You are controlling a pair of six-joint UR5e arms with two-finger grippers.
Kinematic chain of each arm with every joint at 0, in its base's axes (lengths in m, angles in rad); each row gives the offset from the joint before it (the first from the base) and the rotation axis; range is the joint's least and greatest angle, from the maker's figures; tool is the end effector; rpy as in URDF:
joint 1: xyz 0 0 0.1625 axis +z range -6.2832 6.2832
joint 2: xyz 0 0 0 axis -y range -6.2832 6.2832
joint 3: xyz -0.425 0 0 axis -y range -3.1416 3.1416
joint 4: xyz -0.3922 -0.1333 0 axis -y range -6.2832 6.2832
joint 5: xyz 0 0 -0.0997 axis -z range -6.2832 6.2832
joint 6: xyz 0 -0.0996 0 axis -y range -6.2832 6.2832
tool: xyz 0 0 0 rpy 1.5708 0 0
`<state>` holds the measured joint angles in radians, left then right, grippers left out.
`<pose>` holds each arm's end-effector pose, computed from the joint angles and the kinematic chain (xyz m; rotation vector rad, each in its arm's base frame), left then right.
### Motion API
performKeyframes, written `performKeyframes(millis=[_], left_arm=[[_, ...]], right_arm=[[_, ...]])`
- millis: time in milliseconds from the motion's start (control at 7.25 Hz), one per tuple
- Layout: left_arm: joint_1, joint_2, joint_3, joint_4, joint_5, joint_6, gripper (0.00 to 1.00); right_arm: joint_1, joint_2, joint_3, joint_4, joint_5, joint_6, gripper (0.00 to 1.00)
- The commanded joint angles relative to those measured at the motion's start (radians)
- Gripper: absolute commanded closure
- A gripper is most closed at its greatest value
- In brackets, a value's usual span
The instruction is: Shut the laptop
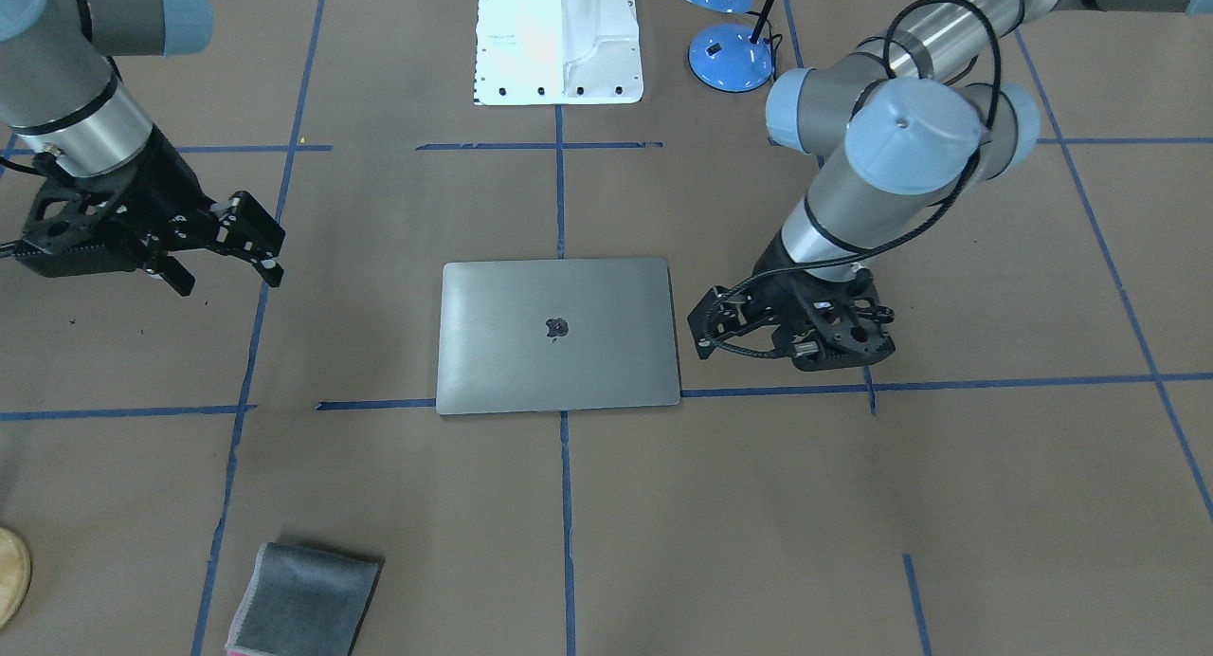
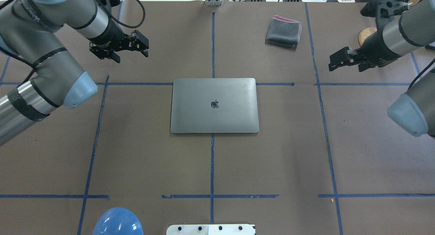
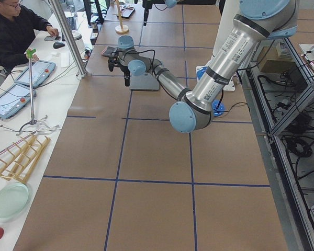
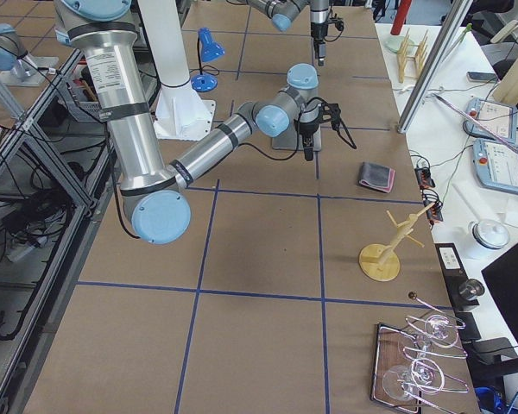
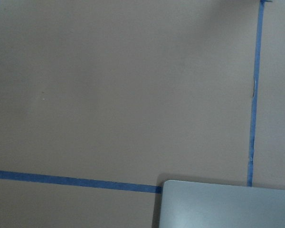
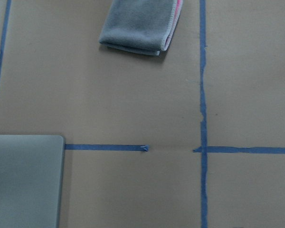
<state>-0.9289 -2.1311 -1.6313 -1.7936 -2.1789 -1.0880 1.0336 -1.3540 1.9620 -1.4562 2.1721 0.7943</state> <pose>0.3413 -0.5842 0.2742 0.0950 0.9902 -0.1524 -0.2115 -0.5054 0.3492 0.1955 -0.8826 0.0222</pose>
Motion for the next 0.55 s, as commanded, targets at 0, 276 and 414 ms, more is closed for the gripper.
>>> performKeyframes(millis=[0, 276, 414], left_arm=[[-0.077, 0.162, -0.149, 0.115, -0.007, 0.194, 0.00], [-0.234, 0.337, -0.208, 0.178, -0.019, 0.529, 0.00], [-0.327, 0.383, -0.190, 0.222, -0.094, 0.657, 0.00]], right_arm=[[0.139, -0.141, 0.000, -0.003, 0.061, -0.291, 0.00], [0.285, -0.237, -0.029, -0.091, 0.061, -0.662, 0.00], [0.368, -0.231, -0.032, -0.228, 0.063, -0.823, 0.00]])
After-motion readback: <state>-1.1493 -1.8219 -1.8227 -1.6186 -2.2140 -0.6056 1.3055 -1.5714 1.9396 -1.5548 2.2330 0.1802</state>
